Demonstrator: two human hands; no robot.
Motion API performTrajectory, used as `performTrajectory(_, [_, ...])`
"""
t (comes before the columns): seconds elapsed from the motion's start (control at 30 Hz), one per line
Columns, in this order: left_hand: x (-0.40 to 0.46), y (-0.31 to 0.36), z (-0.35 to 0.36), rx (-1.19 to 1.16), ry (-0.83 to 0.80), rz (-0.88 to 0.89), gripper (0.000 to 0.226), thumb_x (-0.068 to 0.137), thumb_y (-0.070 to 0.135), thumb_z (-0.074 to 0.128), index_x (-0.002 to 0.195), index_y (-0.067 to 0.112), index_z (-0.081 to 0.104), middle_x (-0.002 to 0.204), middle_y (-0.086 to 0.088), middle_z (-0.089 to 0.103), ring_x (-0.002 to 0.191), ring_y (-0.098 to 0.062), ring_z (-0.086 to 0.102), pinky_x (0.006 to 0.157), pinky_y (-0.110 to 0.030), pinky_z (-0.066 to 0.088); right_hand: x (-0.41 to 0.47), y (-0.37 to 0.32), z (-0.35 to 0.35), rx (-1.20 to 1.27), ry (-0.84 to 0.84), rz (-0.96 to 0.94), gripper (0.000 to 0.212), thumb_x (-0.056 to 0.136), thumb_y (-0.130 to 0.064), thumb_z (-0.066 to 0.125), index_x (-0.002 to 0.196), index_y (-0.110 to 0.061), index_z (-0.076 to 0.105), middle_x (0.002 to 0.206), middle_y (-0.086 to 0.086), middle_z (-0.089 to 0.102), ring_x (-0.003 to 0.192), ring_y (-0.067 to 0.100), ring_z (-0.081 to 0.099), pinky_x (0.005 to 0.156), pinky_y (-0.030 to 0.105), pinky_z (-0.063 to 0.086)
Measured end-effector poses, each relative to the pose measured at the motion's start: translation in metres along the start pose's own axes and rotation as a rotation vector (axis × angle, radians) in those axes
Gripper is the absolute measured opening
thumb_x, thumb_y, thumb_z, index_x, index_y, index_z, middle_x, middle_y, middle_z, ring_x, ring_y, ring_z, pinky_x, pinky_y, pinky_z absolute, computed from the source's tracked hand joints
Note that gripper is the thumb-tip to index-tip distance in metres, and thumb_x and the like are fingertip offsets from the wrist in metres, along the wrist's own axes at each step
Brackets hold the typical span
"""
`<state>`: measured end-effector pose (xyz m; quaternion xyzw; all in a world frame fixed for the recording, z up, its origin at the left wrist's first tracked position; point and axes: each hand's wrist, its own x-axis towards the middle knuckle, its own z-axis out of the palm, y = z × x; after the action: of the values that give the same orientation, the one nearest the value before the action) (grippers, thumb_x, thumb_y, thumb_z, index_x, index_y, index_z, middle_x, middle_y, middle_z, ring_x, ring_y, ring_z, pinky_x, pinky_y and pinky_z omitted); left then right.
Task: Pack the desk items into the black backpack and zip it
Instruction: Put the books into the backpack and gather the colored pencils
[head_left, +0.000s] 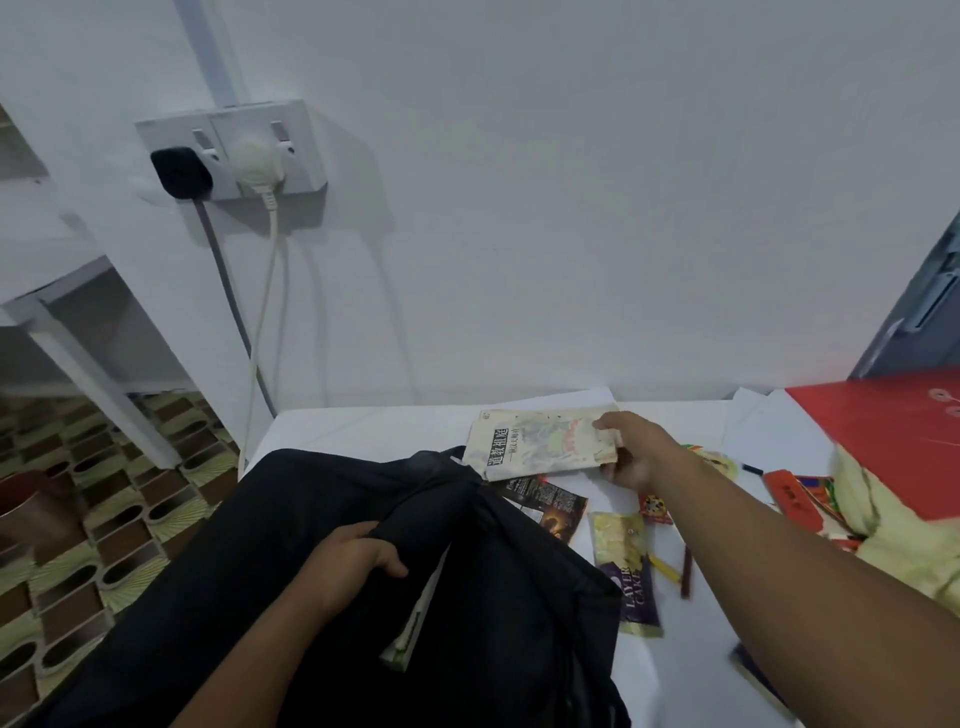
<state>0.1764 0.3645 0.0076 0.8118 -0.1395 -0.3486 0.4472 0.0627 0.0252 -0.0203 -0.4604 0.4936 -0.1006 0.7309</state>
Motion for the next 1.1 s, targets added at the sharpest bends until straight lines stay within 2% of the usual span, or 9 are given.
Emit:
performTrajectory(0.07, [-0.001,0.000,-0.001,-0.007,-0.011,0.001,0.028,0.044,0.020,0.067,0.070,0.013,0.076,0.071,-0.008,0.073,0.066,-0.021,0.068,0.066,-0.029,0.049,-0.008,0.003,0.005,-0.015,-0.013,0.011,0.008,0.094,-0.004,0.059,0.101,-0.004,0.056,0.098,0.017,0.066,0.081,0.032,0.066,0.042,0.027,0.048])
performTrajectory(0.13, [-0.002,-0.001,-0.003,-0.017,-0.011,0.001,0.027,0.044,0.020,0.067,0.069,0.013,0.075,0.070,-0.008,0.073,0.065,-0.021,0.067,0.064,-0.027,0.049,-0.016,0.007,0.010,-0.084,0.006,-0.007,0.008,0.097,0.000,0.053,0.106,-0.001,0.053,0.102,0.020,0.065,0.086,0.035,0.066,0.058,0.044,0.059])
performTrajectory(0.27, [-0.002,-0.002,-0.006,-0.026,-0.039,0.014,0.037,0.045,0.021,0.067,0.078,0.008,0.076,0.079,-0.015,0.076,0.072,-0.027,0.071,0.070,-0.033,0.052,-0.042,0.016,0.012,-0.174,0.069,-0.124,0.019,0.102,-0.002,0.044,0.117,-0.006,0.053,0.102,0.014,0.065,0.088,0.033,0.067,0.065,0.045,0.058])
performTrajectory(0.53, [-0.011,-0.007,-0.015,-0.135,-0.036,0.050,0.049,0.052,0.020,0.075,0.099,0.009,0.072,0.085,-0.010,0.076,0.077,-0.027,0.072,0.068,-0.032,0.051,-0.116,0.041,-0.021,-0.013,0.224,-0.391,0.025,0.100,-0.011,0.046,0.123,-0.016,0.055,0.113,0.012,0.069,0.097,0.035,0.069,0.089,0.060,0.055])
performTrajectory(0.67, [-0.029,-0.001,-0.034,-0.233,0.037,0.131,0.017,0.078,0.003,0.069,0.094,0.007,0.072,0.084,-0.012,0.077,0.072,-0.026,0.072,0.066,-0.033,0.051,-0.175,0.073,-0.027,0.026,0.160,-0.386,0.031,0.095,-0.005,0.049,0.122,-0.013,0.061,0.109,0.013,0.074,0.100,0.040,0.070,0.074,0.045,0.056])
performTrajectory(0.8, [-0.048,0.011,-0.048,-0.215,0.010,0.224,0.017,0.080,0.004,0.071,0.096,0.003,0.070,0.088,-0.012,0.077,0.076,-0.026,0.074,0.065,-0.033,0.053,-0.213,0.109,-0.005,0.011,0.029,-0.339,0.028,0.100,0.000,0.047,0.122,-0.010,0.062,0.108,0.013,0.075,0.096,0.034,0.073,0.077,0.043,0.058])
performTrajectory(0.93, [-0.059,0.029,-0.052,-0.087,-0.046,0.310,0.024,0.079,0.014,0.080,0.099,0.004,0.070,0.091,-0.008,0.077,0.085,-0.027,0.075,0.072,-0.039,0.058,-0.221,0.128,0.035,0.035,-0.035,-0.309,0.027,0.101,0.001,0.046,0.115,-0.011,0.064,0.100,0.012,0.077,0.086,0.027,0.075,0.061,0.031,0.058])
performTrajectory(1.0, [-0.062,0.035,-0.052,-0.029,-0.059,0.337,0.036,0.075,0.022,0.084,0.100,0.003,0.067,0.092,-0.009,0.076,0.086,-0.030,0.074,0.081,-0.049,0.058,-0.217,0.131,0.058,0.023,-0.032,-0.310,0.029,0.100,0.002,0.045,0.116,-0.011,0.065,0.101,0.010,0.077,0.087,0.026,0.075,0.065,0.033,0.059])
performTrajectory(1.1, [-0.068,0.043,-0.049,0.043,-0.049,0.354,0.063,0.061,0.042,0.083,0.103,0.000,0.061,0.100,-0.019,0.070,0.094,-0.038,0.069,0.087,-0.056,0.055,-0.205,0.132,0.096,-0.065,-0.016,-0.329,0.035,0.095,0.004,0.044,0.116,-0.010,0.067,0.106,0.006,0.076,0.097,0.024,0.073,0.089,0.044,0.059])
